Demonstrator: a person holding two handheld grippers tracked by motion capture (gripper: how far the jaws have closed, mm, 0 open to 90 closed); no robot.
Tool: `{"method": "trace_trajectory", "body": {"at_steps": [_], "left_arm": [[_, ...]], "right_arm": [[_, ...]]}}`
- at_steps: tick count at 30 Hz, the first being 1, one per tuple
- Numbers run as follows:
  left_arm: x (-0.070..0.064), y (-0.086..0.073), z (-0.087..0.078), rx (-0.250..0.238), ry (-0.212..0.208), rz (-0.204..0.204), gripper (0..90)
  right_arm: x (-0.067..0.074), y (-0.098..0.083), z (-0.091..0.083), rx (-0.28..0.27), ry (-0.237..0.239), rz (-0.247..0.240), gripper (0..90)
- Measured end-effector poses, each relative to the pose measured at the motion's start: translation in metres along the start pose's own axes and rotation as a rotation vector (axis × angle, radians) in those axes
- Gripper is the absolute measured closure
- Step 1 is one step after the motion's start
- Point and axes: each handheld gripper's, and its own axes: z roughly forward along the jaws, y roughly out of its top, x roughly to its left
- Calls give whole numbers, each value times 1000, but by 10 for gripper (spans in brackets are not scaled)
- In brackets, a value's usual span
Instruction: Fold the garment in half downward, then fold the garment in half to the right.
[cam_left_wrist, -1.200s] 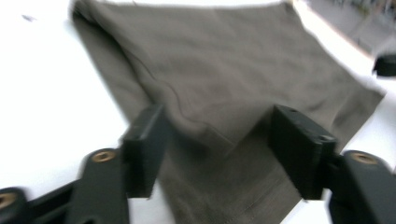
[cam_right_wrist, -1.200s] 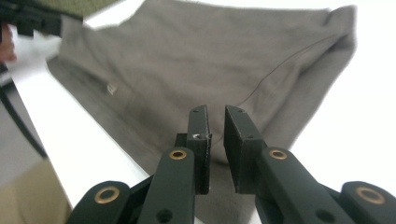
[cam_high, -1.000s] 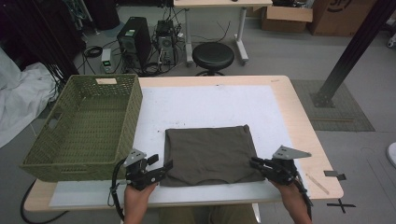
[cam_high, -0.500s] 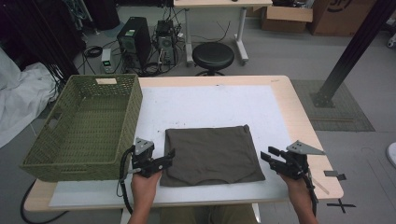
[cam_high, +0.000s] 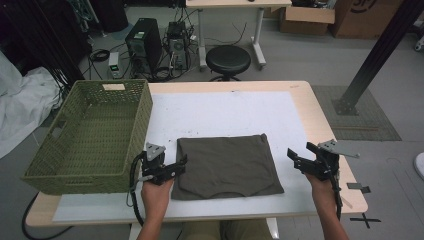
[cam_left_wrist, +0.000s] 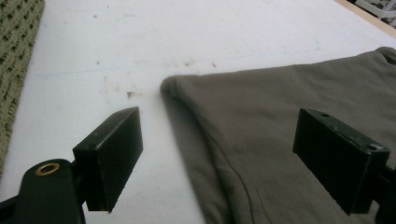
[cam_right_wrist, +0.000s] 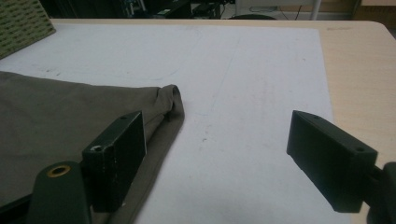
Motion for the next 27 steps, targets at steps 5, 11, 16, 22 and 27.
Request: {"method": "trace_trajectory", "body": {"at_steps": [5,11,16,22,27], "left_arm": [[0,3,-1,-6,18,3,164],[-2,1,-3,0,26,-2,164],[-2,-4,-6,19,28,-7,164],[-4,-11,-8,32,36,-14,164],[-10,-21,-11,46,43,-8,164]], "right_arm": [[-1,-5,1,20,0,7,184],[-1,-6,-2,20,5,7,182],[1,-6,-2,21,12,6,183],[3,-8,-4,19,21,3,183],[4,-9,-5,15,28,1,183]]}}
